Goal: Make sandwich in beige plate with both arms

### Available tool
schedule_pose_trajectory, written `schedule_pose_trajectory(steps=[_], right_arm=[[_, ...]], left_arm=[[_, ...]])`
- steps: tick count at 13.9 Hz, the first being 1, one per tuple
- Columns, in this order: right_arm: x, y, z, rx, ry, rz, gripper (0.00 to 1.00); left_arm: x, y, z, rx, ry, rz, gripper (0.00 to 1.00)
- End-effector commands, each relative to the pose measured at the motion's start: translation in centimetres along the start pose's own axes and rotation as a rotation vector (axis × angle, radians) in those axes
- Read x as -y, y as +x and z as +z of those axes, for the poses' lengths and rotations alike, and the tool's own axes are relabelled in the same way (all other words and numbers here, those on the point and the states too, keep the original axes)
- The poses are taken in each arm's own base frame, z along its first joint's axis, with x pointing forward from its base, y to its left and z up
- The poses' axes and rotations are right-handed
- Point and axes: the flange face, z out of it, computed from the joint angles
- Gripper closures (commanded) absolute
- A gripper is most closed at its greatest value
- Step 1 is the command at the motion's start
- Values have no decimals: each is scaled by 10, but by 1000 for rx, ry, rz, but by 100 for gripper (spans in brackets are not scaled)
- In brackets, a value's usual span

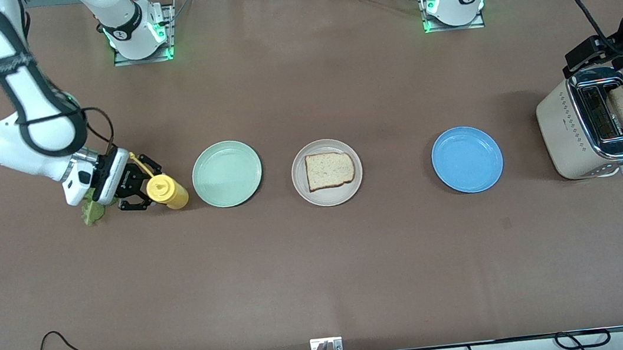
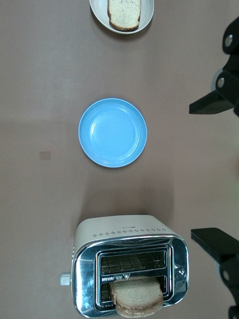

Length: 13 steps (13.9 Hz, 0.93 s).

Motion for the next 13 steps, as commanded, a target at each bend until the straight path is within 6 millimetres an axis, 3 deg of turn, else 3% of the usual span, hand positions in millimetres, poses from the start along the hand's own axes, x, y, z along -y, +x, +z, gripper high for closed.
schedule_pose_trajectory(steps=[1, 4, 7, 10, 13], right_arm=[[30, 51, -9, 105, -35, 35, 100], [62, 112, 7, 221, -79, 19, 100], [98, 152, 29, 380, -161, -23, 100], [152, 183, 70, 470, -228, -44, 100], [190, 206, 109, 576, -246, -86, 100]], left_arm=[[3, -10, -3, 3, 27, -4, 0], [1, -10, -2, 8, 28, -1, 0], [2, -11, -2, 15, 28, -6, 0], [3, -10, 2, 29, 27, -12, 0], [7, -10, 3, 35, 20, -21, 0]])
